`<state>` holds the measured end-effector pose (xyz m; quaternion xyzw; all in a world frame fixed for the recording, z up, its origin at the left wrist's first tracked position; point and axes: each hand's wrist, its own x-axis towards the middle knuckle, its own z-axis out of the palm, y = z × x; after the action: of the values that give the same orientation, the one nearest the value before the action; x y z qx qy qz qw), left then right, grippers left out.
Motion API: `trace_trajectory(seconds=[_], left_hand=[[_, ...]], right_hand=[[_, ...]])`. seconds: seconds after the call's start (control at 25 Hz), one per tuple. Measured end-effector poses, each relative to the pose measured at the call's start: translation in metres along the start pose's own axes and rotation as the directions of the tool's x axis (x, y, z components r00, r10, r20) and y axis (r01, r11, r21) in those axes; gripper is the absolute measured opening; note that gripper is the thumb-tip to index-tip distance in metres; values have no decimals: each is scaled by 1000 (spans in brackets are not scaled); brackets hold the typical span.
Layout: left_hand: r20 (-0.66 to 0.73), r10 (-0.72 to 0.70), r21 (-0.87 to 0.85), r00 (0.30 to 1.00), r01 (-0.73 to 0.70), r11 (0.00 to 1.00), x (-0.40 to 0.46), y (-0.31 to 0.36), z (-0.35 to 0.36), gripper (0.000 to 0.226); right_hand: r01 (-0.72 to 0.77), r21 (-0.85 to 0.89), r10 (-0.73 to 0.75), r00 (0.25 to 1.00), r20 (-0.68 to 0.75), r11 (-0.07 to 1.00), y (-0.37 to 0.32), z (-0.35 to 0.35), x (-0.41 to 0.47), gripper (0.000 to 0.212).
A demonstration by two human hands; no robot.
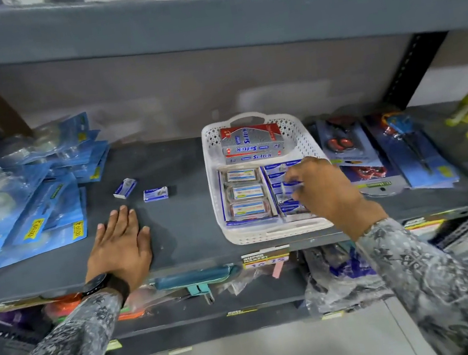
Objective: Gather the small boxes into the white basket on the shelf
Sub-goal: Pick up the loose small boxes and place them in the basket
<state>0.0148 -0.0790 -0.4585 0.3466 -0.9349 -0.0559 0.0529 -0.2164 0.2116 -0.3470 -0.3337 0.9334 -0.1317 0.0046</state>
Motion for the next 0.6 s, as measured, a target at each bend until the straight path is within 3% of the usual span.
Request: trace_trajectory(seconds=[0.08, 0.16, 0.6], left_hand=[[4, 1, 10, 1000, -1, 1000, 1, 0, 1, 68], [7, -2, 7, 1000, 2, 1000, 1, 0, 2, 64], [7, 1, 15, 1000, -1, 1000, 1, -1, 1, 64]], right_hand=[[-104, -109, 114, 990, 88, 989, 18, -2, -3, 33], [-140, -146, 153, 985, 78, 979, 22, 1, -5, 33], [-168, -246, 184, 982, 41, 954, 11, 6, 9, 29]])
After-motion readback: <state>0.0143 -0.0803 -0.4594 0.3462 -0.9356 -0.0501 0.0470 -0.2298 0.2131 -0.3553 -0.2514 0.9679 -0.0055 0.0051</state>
